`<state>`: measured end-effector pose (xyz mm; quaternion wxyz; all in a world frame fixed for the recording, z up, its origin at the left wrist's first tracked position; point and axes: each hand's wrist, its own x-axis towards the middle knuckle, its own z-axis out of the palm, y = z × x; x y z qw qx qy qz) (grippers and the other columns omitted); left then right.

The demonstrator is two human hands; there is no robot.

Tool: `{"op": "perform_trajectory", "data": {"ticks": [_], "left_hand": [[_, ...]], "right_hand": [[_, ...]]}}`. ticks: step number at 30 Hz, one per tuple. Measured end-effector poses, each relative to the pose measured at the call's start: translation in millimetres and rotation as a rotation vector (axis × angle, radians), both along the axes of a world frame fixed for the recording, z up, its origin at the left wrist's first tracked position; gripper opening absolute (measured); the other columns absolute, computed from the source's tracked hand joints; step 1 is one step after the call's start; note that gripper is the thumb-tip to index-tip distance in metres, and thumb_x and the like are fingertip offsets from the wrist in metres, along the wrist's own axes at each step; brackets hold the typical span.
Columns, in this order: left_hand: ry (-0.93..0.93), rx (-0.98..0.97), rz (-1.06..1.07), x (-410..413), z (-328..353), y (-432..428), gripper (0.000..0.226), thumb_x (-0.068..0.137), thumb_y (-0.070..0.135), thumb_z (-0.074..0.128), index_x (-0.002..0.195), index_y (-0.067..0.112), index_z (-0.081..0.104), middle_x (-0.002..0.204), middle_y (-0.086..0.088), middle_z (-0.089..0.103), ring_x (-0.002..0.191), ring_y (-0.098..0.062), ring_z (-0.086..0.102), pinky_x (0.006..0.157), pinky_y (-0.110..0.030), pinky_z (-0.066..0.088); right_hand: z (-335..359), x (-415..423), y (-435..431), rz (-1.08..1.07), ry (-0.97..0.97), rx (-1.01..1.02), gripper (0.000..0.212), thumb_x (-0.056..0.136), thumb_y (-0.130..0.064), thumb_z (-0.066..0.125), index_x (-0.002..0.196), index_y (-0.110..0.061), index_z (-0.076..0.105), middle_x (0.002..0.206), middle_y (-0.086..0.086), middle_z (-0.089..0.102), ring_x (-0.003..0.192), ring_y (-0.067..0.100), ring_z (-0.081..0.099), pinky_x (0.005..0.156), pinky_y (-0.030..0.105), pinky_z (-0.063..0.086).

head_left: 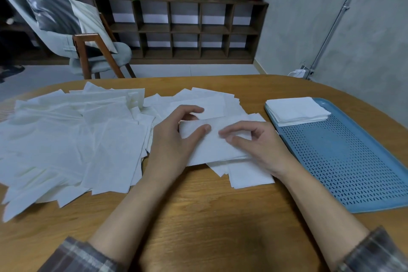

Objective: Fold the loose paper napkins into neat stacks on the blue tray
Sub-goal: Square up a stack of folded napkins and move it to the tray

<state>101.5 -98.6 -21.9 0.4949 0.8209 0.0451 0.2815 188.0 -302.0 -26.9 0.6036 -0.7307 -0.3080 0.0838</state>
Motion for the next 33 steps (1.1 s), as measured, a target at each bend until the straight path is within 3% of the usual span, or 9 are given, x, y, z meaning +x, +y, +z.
{"op": "perform_trajectory", "data": {"ticks": [2,4,7,10,18,24,29,33], "left_hand": [[-0.128,0.234,0.006,-2.2,-4.6,-7.4,0.029,0.090,0.019,0.082,0.116,0.024,0.070,0.115,0.012,0.060,0.112,-0.006,0.060,0.091,-0.015,0.046],[-0.163,0.365,-0.133,-4.6,-9.4,-17.4,0.021,0.090,0.019,0.082,0.108,0.021,0.072,0.112,0.010,0.058,0.110,-0.011,0.059,0.092,-0.023,0.048],[0.000,0.458,-0.405,-7.1,-16.1,-29.5,0.016,0.089,0.037,0.082,0.100,0.026,0.076,0.105,0.016,0.064,0.106,-0.008,0.059,0.091,-0.032,0.049],[0.167,0.565,-0.554,-7.1,-21.4,-35.1,0.032,0.089,0.055,0.077,0.113,0.033,0.078,0.110,0.020,0.064,0.107,0.000,0.053,0.089,-0.026,0.049],[0.157,0.541,-0.561,-7.2,-19.4,-35.9,0.009,0.095,0.032,0.072,0.097,0.030,0.081,0.098,0.018,0.068,0.093,-0.004,0.057,0.077,-0.025,0.049],[0.187,0.610,-0.580,-7.1,-17.6,-36.0,0.022,0.094,0.050,0.073,0.110,0.035,0.077,0.102,0.023,0.062,0.094,0.005,0.047,0.081,-0.024,0.047],[0.171,0.573,-0.573,-10.0,-14.5,-37.2,0.009,0.094,0.035,0.073,0.097,0.030,0.080,0.090,0.016,0.068,0.088,-0.005,0.057,0.075,-0.030,0.051],[0.277,0.539,-0.600,-11.4,-7.8,-27.9,0.005,0.083,0.031,0.074,0.079,0.031,0.072,0.083,0.014,0.067,0.086,-0.008,0.063,0.076,-0.034,0.054]], "right_hand": [[0.1,1.0,-0.6,-0.096,-0.016,-0.010,0.026,0.095,0.004,0.071,0.103,-0.018,0.082,0.108,-0.009,0.081,0.114,0.006,0.070,0.101,0.017,0.047],[0.8,4.7,-3.1,-0.209,-0.041,0.008,0.028,0.095,0.006,0.069,0.103,-0.017,0.083,0.107,-0.012,0.081,0.112,0.003,0.070,0.102,0.019,0.049],[-0.7,10.4,-8.1,-0.313,-0.032,0.040,0.028,0.095,0.004,0.068,0.104,-0.017,0.083,0.108,-0.014,0.080,0.112,0.002,0.070,0.107,0.028,0.051],[0.1,9.3,-8.4,-0.337,-0.025,0.027,0.027,0.095,0.002,0.068,0.104,-0.018,0.083,0.107,-0.019,0.079,0.110,-0.001,0.069,0.106,0.030,0.051],[-1.5,11.5,-7.3,-0.319,-0.043,0.028,0.028,0.095,0.003,0.068,0.103,-0.019,0.083,0.108,-0.019,0.079,0.112,-0.002,0.068,0.110,0.034,0.050],[-2.8,11.7,-6.9,-0.324,-0.028,0.021,0.027,0.095,0.002,0.069,0.103,-0.019,0.084,0.106,-0.020,0.079,0.110,-0.002,0.069,0.111,0.040,0.051],[-3.6,12.2,-6.8,-0.322,-0.015,0.017,0.027,0.095,0.002,0.069,0.103,-0.019,0.084,0.106,-0.019,0.079,0.110,0.000,0.069,0.111,0.043,0.051],[-4.0,12.8,-7.3,-0.324,-0.013,0.016,0.027,0.095,0.001,0.069,0.103,-0.019,0.084,0.107,-0.019,0.079,0.111,0.001,0.069,0.110,0.043,0.051]]}}
